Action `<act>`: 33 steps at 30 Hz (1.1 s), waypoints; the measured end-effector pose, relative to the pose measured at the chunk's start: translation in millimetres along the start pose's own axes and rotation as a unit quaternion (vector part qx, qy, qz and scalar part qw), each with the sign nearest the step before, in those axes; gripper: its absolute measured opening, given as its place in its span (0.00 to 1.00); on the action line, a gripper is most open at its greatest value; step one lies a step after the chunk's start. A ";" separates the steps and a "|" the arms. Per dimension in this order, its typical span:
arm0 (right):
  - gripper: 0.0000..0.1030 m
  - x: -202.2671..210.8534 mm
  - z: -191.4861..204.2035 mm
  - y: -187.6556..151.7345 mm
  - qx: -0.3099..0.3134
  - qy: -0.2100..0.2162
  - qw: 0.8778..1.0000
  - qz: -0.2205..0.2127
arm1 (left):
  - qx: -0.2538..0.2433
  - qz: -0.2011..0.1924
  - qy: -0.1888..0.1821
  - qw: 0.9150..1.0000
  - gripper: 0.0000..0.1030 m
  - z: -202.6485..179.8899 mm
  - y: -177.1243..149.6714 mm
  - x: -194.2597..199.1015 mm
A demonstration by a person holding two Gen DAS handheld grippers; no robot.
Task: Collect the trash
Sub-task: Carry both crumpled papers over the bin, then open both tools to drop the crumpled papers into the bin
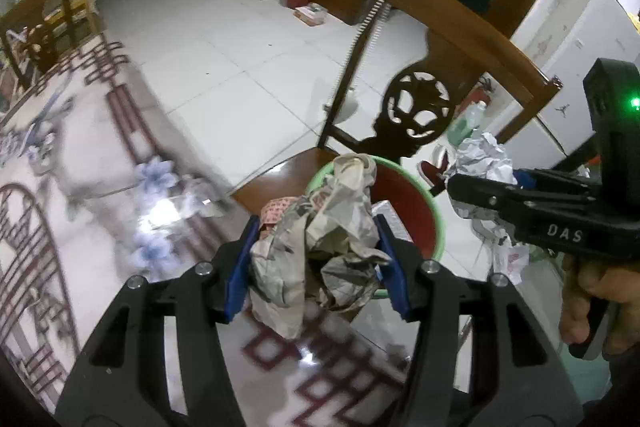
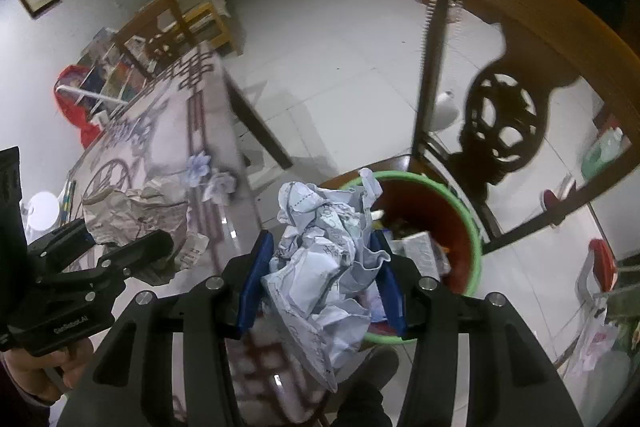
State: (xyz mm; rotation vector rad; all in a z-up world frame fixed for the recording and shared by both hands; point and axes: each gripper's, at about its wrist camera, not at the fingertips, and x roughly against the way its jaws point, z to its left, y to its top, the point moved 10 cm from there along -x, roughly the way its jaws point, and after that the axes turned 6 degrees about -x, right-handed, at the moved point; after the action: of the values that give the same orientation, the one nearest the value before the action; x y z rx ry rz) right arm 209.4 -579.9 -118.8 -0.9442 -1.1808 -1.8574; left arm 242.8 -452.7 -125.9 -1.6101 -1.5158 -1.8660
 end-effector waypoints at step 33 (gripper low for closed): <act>0.46 8.7 -71.5 22.8 -0.021 0.015 1.000 0.001 | -0.024 0.024 -0.018 0.999 0.83 -65.7 26.4 -50.1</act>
State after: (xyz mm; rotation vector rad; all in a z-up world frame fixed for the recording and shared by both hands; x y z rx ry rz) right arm 211.1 -655.2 -124.4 -0.9368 -1.1246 -1.8950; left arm 242.1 -537.5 -144.0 -1.6934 -1.4440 -1.8725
